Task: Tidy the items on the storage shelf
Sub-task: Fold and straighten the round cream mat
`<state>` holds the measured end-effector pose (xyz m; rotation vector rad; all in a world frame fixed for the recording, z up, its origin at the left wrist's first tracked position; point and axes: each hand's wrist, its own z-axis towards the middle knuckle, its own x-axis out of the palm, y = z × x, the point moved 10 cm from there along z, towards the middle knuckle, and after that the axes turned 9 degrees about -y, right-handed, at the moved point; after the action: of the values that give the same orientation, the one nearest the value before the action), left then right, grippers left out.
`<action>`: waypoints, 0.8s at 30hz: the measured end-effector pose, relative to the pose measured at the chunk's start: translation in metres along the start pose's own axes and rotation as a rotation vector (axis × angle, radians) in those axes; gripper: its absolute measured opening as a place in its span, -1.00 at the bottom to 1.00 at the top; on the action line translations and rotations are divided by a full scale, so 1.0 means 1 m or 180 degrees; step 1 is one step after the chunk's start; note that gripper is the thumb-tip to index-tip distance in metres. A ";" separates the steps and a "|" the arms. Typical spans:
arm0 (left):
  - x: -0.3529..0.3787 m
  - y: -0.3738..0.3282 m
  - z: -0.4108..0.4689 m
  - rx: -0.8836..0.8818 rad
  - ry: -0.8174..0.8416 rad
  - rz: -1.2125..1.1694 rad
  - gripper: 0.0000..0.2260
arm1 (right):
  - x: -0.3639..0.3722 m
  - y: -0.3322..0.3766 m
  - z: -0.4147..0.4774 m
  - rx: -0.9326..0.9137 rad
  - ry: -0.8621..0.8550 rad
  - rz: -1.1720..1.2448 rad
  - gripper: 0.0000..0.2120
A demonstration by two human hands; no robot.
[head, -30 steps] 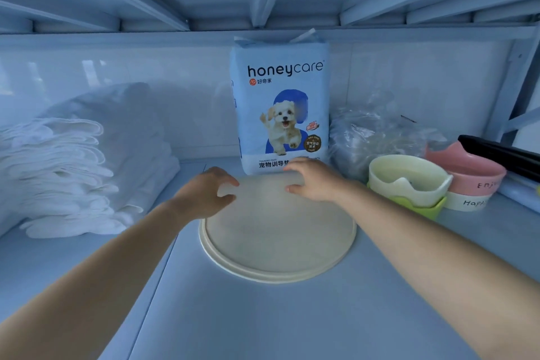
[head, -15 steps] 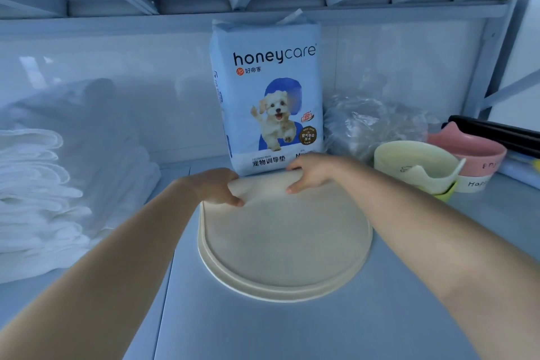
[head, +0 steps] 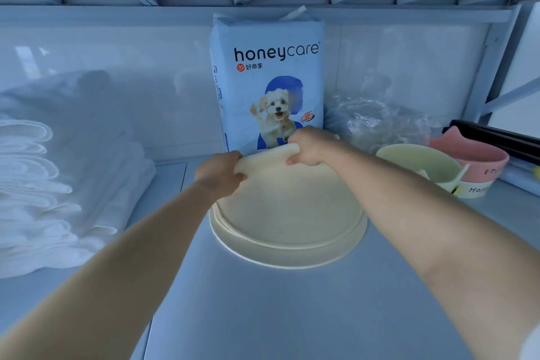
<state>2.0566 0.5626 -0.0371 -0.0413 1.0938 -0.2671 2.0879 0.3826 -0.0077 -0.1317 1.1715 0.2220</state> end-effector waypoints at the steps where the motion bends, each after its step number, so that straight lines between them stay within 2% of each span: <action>1: 0.003 -0.005 -0.002 0.0114 0.0011 0.0130 -0.63 | 0.000 0.000 -0.002 0.0020 -0.0092 -0.0102 -0.56; 4: 0.017 -0.012 -0.017 0.0475 0.0143 0.0453 -0.44 | 0.017 0.011 -0.011 -0.0137 -0.0236 -0.0210 -0.53; 7: 0.029 -0.009 -0.029 0.0442 0.0374 0.0177 -0.51 | 0.025 0.013 -0.026 -0.0240 -0.0434 -0.0149 -0.50; 10: 0.040 -0.013 -0.042 0.0288 0.0681 -0.0035 -0.56 | 0.027 0.008 -0.039 -0.0182 -0.0439 0.0419 -0.45; 14: 0.049 -0.017 -0.054 0.0265 0.0849 0.0089 -0.50 | 0.033 0.008 -0.052 -0.0185 -0.0173 0.0570 -0.41; 20: 0.047 -0.016 -0.065 0.0468 0.1186 0.0128 -0.43 | 0.053 0.009 -0.070 0.0006 0.0687 0.0349 -0.34; 24: 0.033 -0.019 -0.065 0.0518 0.0891 0.0263 -0.45 | 0.056 0.009 -0.086 0.0264 0.0851 0.0427 -0.37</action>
<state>2.0091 0.5428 -0.0925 0.1912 1.3445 -0.2924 2.0297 0.3784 -0.0925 -0.0092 1.4556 0.2796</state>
